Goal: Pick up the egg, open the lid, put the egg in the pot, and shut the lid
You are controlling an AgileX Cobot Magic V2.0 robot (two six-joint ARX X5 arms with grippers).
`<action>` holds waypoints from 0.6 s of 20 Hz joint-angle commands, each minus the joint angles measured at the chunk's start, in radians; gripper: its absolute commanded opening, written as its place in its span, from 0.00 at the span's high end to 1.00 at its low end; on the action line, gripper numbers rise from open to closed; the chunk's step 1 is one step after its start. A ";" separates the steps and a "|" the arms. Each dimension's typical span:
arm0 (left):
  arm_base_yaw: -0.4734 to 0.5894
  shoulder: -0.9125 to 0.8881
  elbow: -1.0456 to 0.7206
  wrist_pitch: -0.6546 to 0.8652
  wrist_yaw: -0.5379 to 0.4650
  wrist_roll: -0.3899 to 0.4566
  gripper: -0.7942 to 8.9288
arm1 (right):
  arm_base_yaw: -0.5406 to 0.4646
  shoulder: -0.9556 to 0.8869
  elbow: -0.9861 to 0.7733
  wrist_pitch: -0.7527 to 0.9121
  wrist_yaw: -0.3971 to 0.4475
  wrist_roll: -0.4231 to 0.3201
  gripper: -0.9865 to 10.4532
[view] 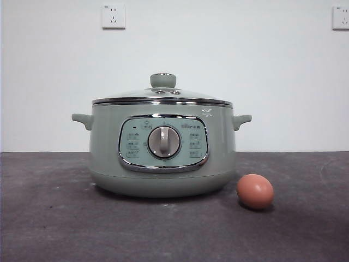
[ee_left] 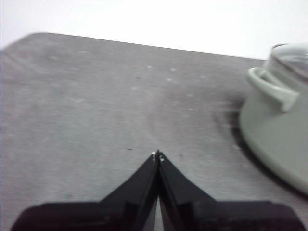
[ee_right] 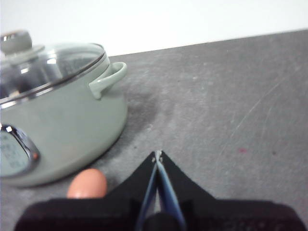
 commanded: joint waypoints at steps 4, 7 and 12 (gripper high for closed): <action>0.002 -0.003 -0.002 -0.011 0.154 -0.068 0.92 | -0.002 -0.002 0.010 -0.003 -0.002 0.180 0.92; 0.002 -0.003 0.027 -0.030 0.208 -0.114 0.92 | -0.002 0.002 0.051 -0.010 -0.002 0.219 0.92; 0.002 -0.002 0.111 -0.092 0.251 -0.135 0.92 | -0.002 0.047 0.151 -0.031 -0.029 0.226 0.92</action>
